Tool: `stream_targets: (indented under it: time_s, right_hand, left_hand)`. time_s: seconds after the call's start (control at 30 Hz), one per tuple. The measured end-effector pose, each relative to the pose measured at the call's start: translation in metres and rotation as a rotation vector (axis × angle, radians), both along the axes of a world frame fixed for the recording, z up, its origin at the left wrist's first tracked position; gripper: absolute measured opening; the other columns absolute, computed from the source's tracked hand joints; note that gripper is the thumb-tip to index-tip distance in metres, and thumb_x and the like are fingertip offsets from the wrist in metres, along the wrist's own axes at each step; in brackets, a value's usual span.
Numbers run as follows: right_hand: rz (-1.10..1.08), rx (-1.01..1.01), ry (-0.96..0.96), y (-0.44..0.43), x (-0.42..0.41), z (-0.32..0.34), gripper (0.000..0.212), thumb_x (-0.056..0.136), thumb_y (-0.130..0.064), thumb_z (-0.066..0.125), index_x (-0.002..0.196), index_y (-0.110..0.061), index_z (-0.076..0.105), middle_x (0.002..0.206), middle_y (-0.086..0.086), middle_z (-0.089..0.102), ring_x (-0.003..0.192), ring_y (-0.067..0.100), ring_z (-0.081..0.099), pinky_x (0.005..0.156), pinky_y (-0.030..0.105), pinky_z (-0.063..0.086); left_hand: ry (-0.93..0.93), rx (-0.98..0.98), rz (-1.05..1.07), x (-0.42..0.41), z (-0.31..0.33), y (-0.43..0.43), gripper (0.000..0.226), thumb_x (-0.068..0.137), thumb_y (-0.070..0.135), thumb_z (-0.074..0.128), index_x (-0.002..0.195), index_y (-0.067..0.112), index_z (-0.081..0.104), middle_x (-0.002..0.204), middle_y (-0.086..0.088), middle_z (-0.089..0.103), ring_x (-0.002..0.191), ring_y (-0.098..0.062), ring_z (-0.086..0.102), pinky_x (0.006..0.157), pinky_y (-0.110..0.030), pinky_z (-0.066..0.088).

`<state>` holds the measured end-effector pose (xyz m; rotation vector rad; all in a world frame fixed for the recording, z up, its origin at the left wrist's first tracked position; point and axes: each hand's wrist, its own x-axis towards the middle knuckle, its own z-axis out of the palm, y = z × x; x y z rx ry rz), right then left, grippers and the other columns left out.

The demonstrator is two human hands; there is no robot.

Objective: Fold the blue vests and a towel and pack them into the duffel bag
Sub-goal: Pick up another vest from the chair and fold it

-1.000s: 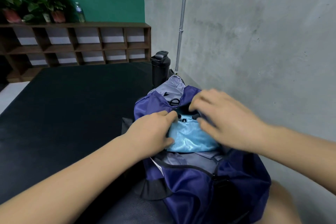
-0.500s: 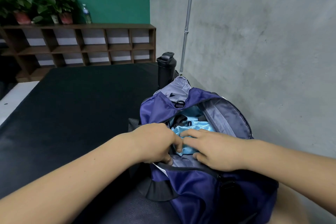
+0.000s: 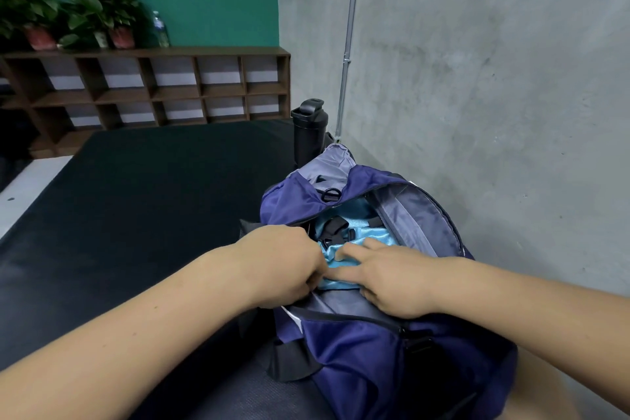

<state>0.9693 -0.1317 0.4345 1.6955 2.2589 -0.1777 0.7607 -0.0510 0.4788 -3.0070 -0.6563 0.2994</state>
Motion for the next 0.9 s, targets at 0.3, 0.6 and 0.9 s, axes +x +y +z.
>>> stream_targets:
  time_s: [0.3, 0.6, 0.9]
  right_hand:
    - [0.042, 0.143, 0.099, 0.007, -0.009, -0.002, 0.038, 0.098, -0.019, 0.051, 0.133, -0.032, 0.059, 0.158, -0.007, 0.031, 0.127, 0.024, 0.036, 0.113, 0.042, 0.035]
    - [-0.133, 0.214, 0.341, 0.023, -0.025, 0.037, 0.045, 0.099, -0.007, 0.049, 0.138, -0.028, 0.057, 0.14, -0.012, 0.062, 0.129, 0.011, 0.057, 0.104, 0.03, 0.045]
    - [0.096, 0.385, 0.557, 0.03, -0.15, 0.04, 0.027, 0.101, -0.027, 0.056, 0.125, -0.038, 0.059, 0.109, -0.023, 0.055, 0.1, -0.008, 0.048, 0.095, 0.033, 0.047]
  left_hand:
    - [-0.436, -0.124, -0.105, -0.055, 0.002, 0.0, 0.014, 0.096, 0.034, 0.057, 0.105, 0.04, 0.066, 0.098, 0.017, 0.056, 0.095, -0.004, 0.056, 0.088, -0.027, 0.05]
    - [-0.468, -0.171, 0.141, -0.161, -0.027, 0.021, 0.009, 0.099, 0.036, 0.066, 0.104, 0.043, 0.066, 0.1, 0.024, 0.061, 0.101, -0.001, 0.059, 0.089, -0.025, 0.05]
    - [-0.495, -0.14, 0.43, -0.283, -0.049, 0.016, 0.01, 0.094, 0.032, 0.068, 0.099, 0.041, 0.068, 0.096, 0.019, 0.065, 0.092, -0.001, 0.064, 0.083, -0.03, 0.054]
